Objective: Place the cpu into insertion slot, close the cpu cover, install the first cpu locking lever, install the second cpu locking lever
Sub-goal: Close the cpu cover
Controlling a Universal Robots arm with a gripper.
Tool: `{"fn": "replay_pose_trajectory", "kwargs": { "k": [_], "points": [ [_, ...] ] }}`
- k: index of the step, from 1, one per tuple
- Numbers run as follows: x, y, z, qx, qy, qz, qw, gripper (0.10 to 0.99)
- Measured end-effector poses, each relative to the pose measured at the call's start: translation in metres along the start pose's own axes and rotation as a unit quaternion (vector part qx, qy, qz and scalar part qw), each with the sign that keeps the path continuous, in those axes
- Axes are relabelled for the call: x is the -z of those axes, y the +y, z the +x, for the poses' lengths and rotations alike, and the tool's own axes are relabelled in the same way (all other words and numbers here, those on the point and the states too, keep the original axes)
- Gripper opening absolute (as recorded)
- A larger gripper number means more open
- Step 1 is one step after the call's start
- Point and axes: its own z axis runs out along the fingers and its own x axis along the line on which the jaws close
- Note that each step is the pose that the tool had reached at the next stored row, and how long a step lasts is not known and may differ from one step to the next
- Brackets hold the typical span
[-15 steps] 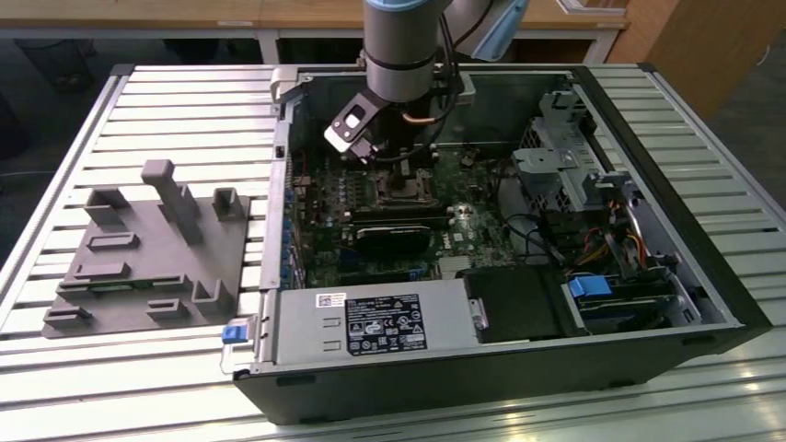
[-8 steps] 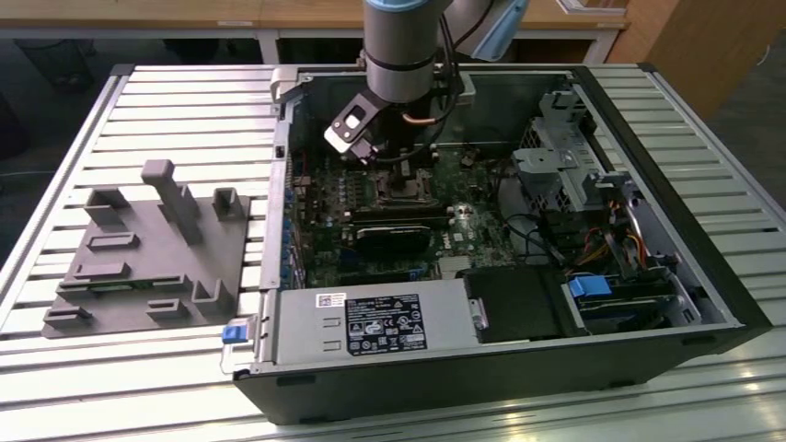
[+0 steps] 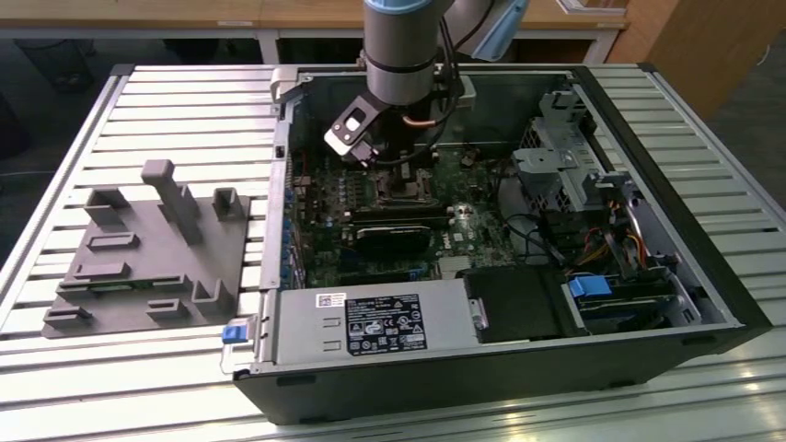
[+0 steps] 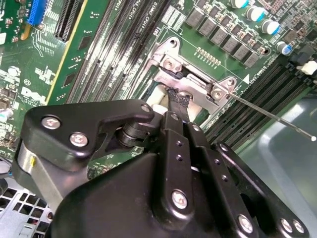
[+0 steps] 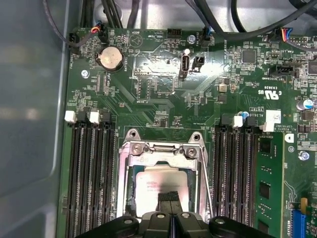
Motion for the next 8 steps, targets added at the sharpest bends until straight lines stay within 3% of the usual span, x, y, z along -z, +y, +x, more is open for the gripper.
{"fn": "replay_pose_trajectory", "kwargs": {
  "k": [8],
  "points": [
    [-0.0043, -0.0003, 0.0003, 0.0, 0.0004, 0.0001, 1.0, 0.106]
  ]
}}
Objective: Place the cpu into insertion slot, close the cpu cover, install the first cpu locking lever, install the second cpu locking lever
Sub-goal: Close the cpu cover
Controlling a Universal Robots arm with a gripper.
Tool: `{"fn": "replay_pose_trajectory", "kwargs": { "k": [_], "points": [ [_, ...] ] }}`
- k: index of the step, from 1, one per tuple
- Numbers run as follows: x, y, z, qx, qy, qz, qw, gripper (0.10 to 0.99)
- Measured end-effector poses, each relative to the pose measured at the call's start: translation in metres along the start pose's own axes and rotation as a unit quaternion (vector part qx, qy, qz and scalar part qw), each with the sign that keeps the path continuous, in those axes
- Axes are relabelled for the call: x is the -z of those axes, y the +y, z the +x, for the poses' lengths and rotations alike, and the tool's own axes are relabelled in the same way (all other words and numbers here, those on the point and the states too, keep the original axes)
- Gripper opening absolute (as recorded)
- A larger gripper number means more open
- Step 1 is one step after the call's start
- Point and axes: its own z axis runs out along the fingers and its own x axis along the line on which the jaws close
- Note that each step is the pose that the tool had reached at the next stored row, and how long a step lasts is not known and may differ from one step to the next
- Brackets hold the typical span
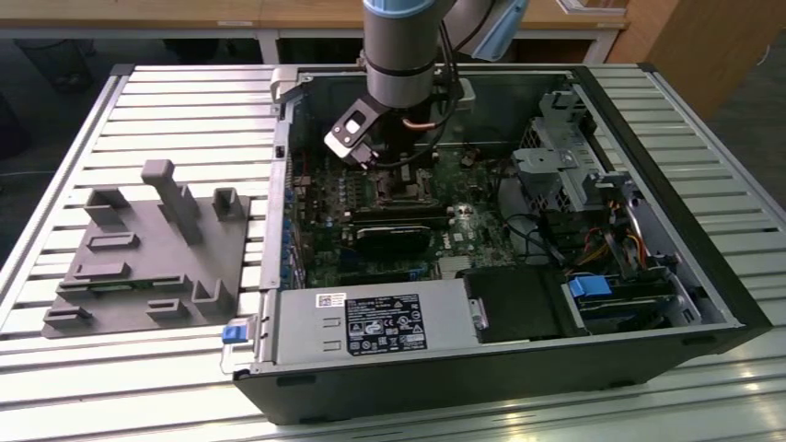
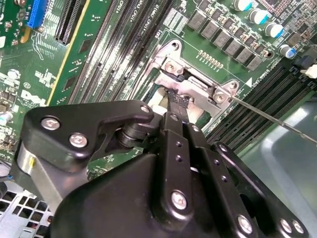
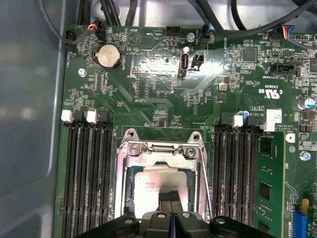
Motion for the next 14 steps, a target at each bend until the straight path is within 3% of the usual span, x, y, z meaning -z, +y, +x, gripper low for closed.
{"fn": "replay_pose_trajectory", "kwargs": {
  "k": [10, 14],
  "points": [
    [0.001, 0.0004, 0.0081, 0.0, 0.0093, -0.0006, 1.0, 0.106],
    [0.0065, -0.0002, 0.0083, -0.001, 0.009, -0.0004, 1.0, 0.106]
  ]
}}
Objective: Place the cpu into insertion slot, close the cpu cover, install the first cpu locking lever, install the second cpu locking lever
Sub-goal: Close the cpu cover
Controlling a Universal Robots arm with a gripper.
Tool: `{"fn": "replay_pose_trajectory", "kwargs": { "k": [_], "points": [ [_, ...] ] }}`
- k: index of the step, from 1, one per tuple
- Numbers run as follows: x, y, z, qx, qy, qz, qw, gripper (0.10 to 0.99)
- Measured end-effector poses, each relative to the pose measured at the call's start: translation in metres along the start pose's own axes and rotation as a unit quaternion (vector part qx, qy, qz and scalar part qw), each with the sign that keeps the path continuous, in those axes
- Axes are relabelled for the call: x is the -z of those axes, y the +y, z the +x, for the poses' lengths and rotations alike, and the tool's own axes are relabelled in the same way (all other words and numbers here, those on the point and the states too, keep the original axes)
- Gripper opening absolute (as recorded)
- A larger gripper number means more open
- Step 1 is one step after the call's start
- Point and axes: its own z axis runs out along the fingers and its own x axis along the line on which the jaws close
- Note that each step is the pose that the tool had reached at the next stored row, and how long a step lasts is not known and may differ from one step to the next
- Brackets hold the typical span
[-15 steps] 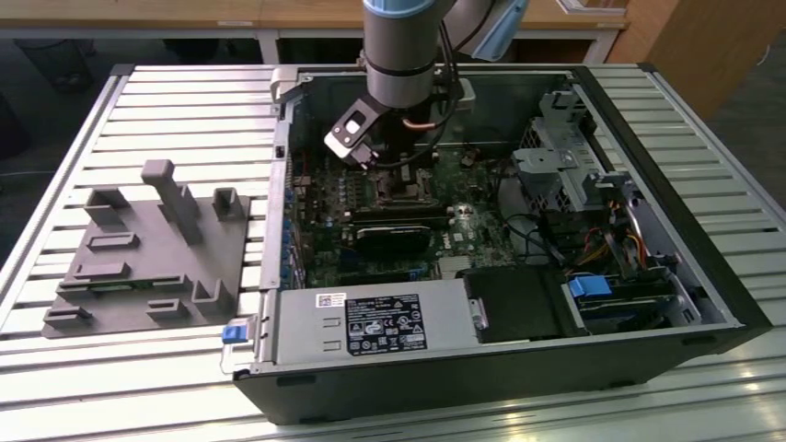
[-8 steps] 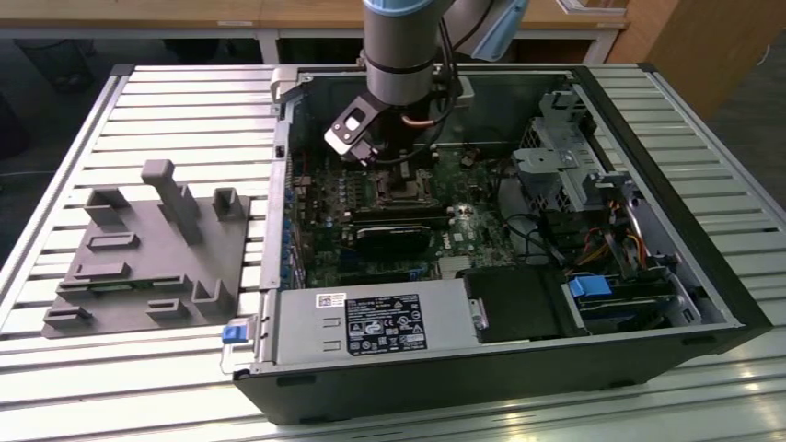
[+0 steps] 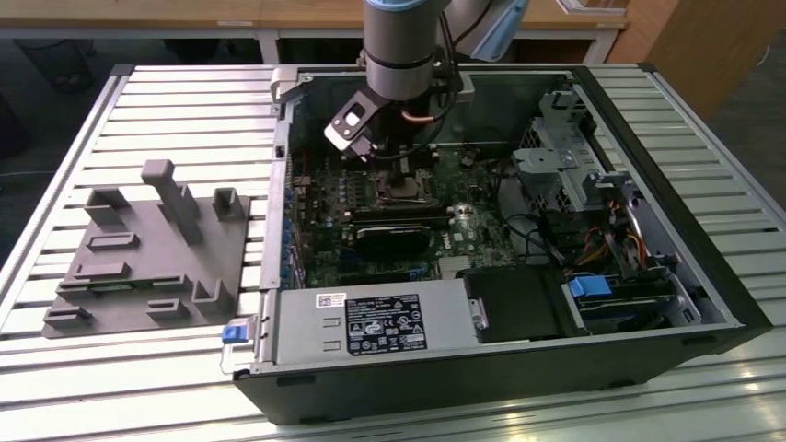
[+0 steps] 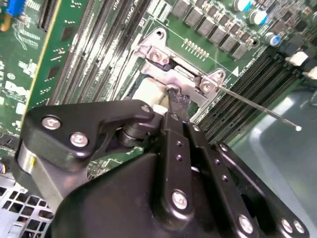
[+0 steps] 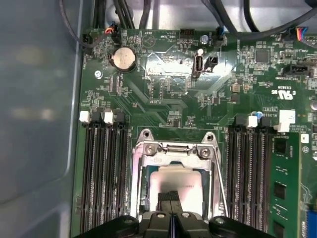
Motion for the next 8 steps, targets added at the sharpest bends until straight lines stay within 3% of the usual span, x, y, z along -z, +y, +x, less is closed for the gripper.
{"fn": "replay_pose_trajectory", "kwargs": {
  "k": [5, 8],
  "points": [
    [0.0011, -0.0119, 0.0003, 0.0, 0.0, -0.0002, 1.0, 0.106],
    [-0.0001, -0.0136, 0.0003, 0.0, 0.0, -0.0002, 1.0, 0.106]
  ]
}}
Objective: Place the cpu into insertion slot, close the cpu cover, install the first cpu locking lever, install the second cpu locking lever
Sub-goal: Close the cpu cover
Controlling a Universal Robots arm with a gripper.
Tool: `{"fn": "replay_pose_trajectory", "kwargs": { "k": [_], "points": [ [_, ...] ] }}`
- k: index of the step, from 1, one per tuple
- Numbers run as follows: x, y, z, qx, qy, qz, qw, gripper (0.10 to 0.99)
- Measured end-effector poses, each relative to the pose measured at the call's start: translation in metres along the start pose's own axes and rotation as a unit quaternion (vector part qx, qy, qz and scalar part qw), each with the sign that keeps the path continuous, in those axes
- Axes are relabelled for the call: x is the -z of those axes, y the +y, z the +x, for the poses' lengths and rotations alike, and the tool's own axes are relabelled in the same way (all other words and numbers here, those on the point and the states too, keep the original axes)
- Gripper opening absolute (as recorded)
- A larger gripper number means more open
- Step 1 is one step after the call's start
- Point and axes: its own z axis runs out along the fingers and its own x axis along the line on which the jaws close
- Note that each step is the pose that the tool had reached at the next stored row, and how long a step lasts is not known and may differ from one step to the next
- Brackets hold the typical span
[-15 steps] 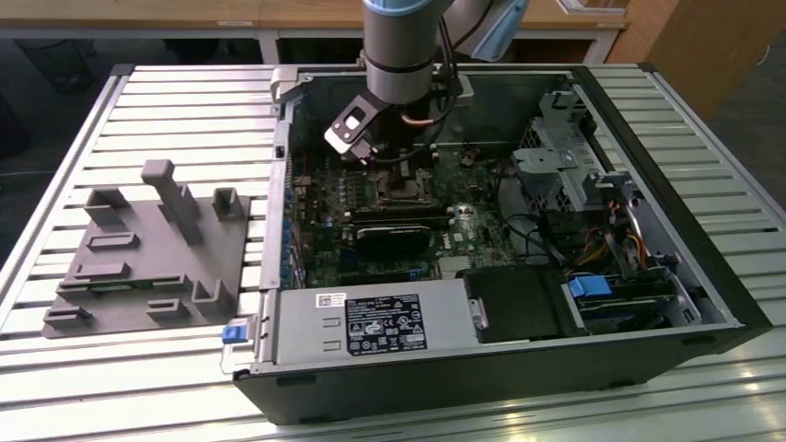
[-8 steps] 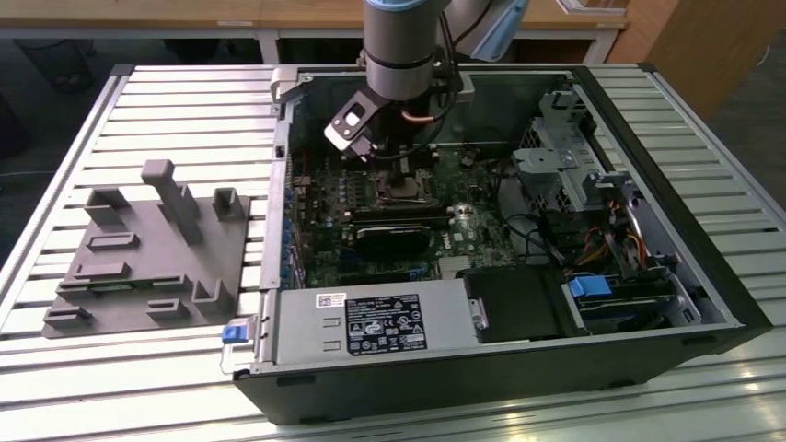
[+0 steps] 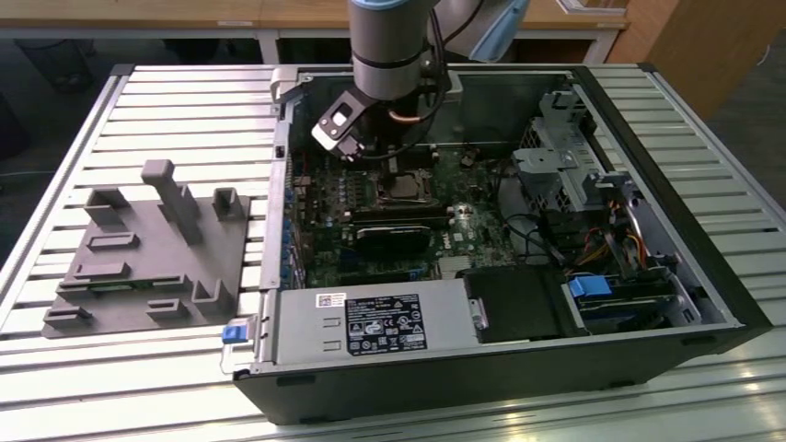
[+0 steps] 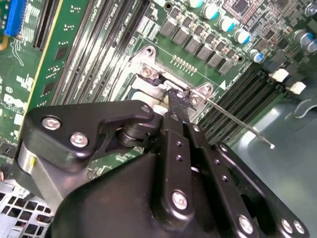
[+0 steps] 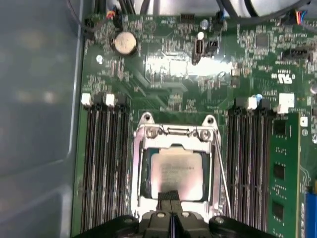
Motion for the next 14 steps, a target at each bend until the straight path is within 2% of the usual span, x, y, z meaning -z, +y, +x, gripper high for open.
{"fn": "replay_pose_trajectory", "kwargs": {
  "k": [9, 14],
  "points": [
    [-0.0044, -0.0004, -0.0003, 0.0, -0.0002, 0.0002, 1.0, 0.106],
    [-0.0001, -0.0001, 0.0, 0.0, 0.0001, 0.0, 1.0, 0.106]
  ]
}}
